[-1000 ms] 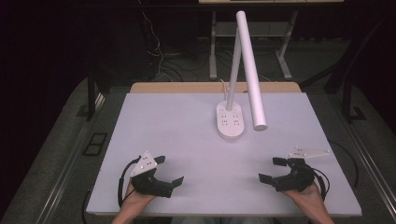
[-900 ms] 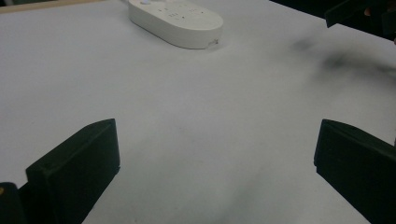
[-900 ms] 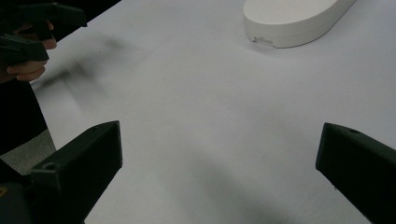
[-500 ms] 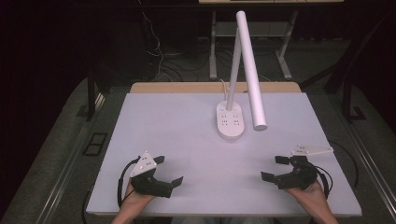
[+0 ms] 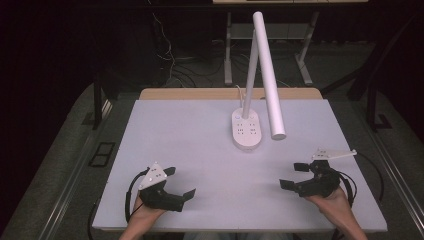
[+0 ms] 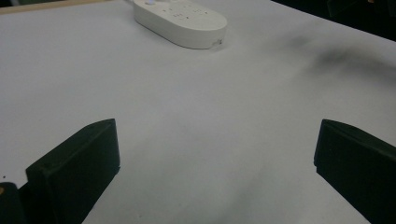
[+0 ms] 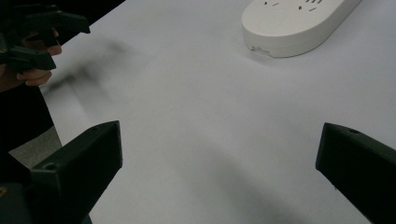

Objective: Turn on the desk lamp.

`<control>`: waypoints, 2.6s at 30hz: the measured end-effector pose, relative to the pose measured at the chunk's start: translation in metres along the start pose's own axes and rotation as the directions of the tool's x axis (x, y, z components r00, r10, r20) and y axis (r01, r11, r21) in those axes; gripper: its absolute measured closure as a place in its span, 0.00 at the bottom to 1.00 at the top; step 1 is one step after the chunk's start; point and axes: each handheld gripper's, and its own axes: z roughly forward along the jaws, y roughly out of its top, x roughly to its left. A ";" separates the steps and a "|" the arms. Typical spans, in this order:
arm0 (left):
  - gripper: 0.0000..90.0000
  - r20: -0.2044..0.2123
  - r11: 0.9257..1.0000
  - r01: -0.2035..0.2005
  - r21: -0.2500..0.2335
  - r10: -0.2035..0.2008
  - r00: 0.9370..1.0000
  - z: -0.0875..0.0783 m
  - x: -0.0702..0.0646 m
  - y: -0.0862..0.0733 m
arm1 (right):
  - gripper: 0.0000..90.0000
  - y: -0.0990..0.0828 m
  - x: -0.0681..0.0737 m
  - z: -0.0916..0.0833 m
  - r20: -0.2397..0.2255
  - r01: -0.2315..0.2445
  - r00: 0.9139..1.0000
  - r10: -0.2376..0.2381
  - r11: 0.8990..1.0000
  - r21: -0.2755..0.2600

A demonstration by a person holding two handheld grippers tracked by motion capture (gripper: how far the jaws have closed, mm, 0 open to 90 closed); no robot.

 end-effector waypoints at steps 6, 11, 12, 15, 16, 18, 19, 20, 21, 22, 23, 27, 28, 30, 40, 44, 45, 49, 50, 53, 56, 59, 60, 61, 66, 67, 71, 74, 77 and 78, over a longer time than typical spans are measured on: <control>0.00 0.000 1.000 -0.001 -0.001 0.001 1.000 0.000 0.000 0.000 | 0.00 0.009 -0.002 0.001 -0.009 0.002 1.000 -0.002 1.000 0.020; 0.00 -0.003 1.000 -0.005 0.004 0.005 1.000 0.000 0.000 0.000 | 0.00 0.018 -0.002 0.003 -0.009 0.016 1.000 -0.015 1.000 0.025; 0.00 -0.002 1.000 -0.005 0.003 0.005 1.000 0.001 0.000 0.000 | 0.00 0.020 -0.003 0.003 -0.004 0.017 1.000 -0.017 0.999 0.028; 0.00 -0.002 1.000 -0.006 0.003 0.006 1.000 0.001 0.000 0.000 | 0.00 0.026 -0.003 0.005 0.000 0.019 1.000 -0.019 0.999 0.034; 0.00 -0.001 1.000 -0.005 0.005 0.005 1.000 0.001 0.000 0.000 | 0.00 0.027 -0.003 0.006 0.000 0.020 1.000 -0.020 0.999 0.035; 0.00 -0.002 1.000 -0.006 0.005 0.006 1.000 0.001 0.000 0.000 | 0.00 0.031 -0.004 0.008 0.001 0.023 1.000 -0.023 0.999 0.037; 0.00 -0.002 1.000 0.000 0.002 0.000 1.000 0.001 0.000 0.000 | 0.00 0.033 -0.004 0.008 0.001 0.021 1.000 -0.021 0.999 0.036; 0.00 -0.002 1.000 0.000 0.002 0.000 1.000 0.001 0.000 0.000 | 0.00 0.033 -0.004 0.008 0.001 0.021 1.000 -0.021 0.999 0.036; 0.00 -0.004 1.000 0.002 0.001 -0.002 1.000 0.001 0.000 0.000 | 0.00 0.037 -0.005 0.010 -0.001 0.026 1.000 -0.026 0.999 0.036; 0.00 -0.004 1.000 0.002 0.001 -0.002 1.000 0.001 0.000 0.000 | 0.00 0.038 -0.005 0.010 0.001 0.028 1.000 -0.028 0.999 0.036; 0.00 -0.006 1.000 0.002 0.001 -0.002 1.000 0.001 0.000 0.000 | 0.00 0.040 -0.005 0.011 0.001 0.025 1.000 -0.026 0.999 0.038; 0.00 -0.003 1.000 -0.002 0.005 0.002 1.000 0.001 0.000 0.000 | 0.00 0.046 -0.008 0.015 0.002 0.026 1.000 -0.027 0.999 0.043; 0.00 -0.003 1.000 -0.001 0.006 0.001 1.000 0.002 0.000 0.000 | 0.00 0.047 -0.009 0.016 0.003 0.028 1.000 -0.028 0.999 0.044; 0.00 -0.003 1.000 -0.001 0.005 0.001 1.000 0.002 0.000 0.000 | 0.00 0.049 -0.011 0.019 0.005 0.030 1.000 -0.030 0.998 0.047; 0.00 -0.006 1.000 0.000 0.004 0.000 1.000 0.001 0.000 0.000 | 0.00 0.065 -0.017 0.026 0.015 0.030 0.999 -0.031 0.998 0.056; 0.00 -0.010 1.000 0.003 0.001 -0.003 1.000 -0.001 0.002 0.000 | 0.00 0.072 -0.019 0.028 0.011 0.038 0.999 -0.039 0.998 0.055; 0.00 -0.010 1.000 0.003 0.001 -0.003 1.000 -0.001 0.002 0.000 | 0.00 0.074 -0.019 0.028 0.011 0.037 0.999 -0.038 0.998 0.056; 0.00 -0.011 1.000 0.002 -0.002 -0.002 1.000 -0.001 0.003 0.000 | 0.00 0.081 -0.020 0.030 0.012 0.037 0.999 -0.038 0.998 0.058; 0.00 -0.010 1.000 0.002 -0.002 -0.002 1.000 -0.001 0.003 0.000 | 0.00 0.083 -0.020 0.030 0.013 0.043 0.999 -0.043 0.998 0.055; 0.00 -0.011 1.000 0.003 0.000 -0.003 1.000 -0.002 0.003 0.000 | 0.00 0.088 -0.021 0.032 0.015 0.041 0.999 -0.042 0.998 0.057; 0.00 -0.013 1.000 0.003 -0.003 -0.003 1.000 -0.003 0.004 0.000 | 0.00 0.092 -0.022 0.035 0.017 0.044 0.999 -0.045 0.998 0.053; 0.00 -0.015 1.000 0.007 -0.006 -0.007 1.000 -0.003 0.004 0.000 | 0.00 0.096 -0.023 0.038 0.015 0.049 0.999 -0.050 0.997 0.051; 0.00 -0.015 1.000 0.008 -0.007 -0.008 1.000 -0.004 0.004 0.000 | 0.00 0.097 -0.023 0.039 0.014 0.046 0.999 -0.047 0.998 0.053; 0.00 -0.015 1.000 0.007 -0.006 -0.007 1.000 -0.004 0.004 0.000 | 0.00 0.098 -0.023 0.040 0.013 0.045 0.999 -0.046 0.998 0.054; 0.00 -0.013 1.000 0.005 -0.007 -0.005 1.000 -0.005 0.004 0.000 | 0.00 0.104 -0.025 0.047 0.016 0.045 0.999 -0.046 0.997 0.062; 0.00 -0.013 1.000 0.006 -0.009 -0.006 1.000 -0.005 0.004 0.000 | 0.00 0.105 -0.026 0.049 0.021 0.045 0.999 -0.046 0.997 0.068; 0.00 -0.014 1.000 0.010 -0.011 -0.010 1.000 -0.005 0.005 0.000 | 0.00 0.109 -0.027 0.055 0.022 0.047 0.999 -0.049 0.996 0.076; 0.00 -0.015 1.000 0.010 -0.011 -0.010 1.000 -0.006 0.005 0.000 | 0.00 0.112 -0.028 0.060 0.025 0.047 0.998 -0.049 0.996 0.080; 0.00 -0.014 1.000 0.009 -0.012 -0.010 1.000 -0.006 0.005 0.000 | 0.00 0.117 -0.031 0.067 0.029 0.047 0.998 -0.050 0.995 0.088; 0.00 -0.013 1.000 0.007 -0.010 -0.007 1.000 -0.005 0.005 0.000 | 0.00 0.119 -0.032 0.068 0.032 0.045 0.998 -0.048 0.995 0.091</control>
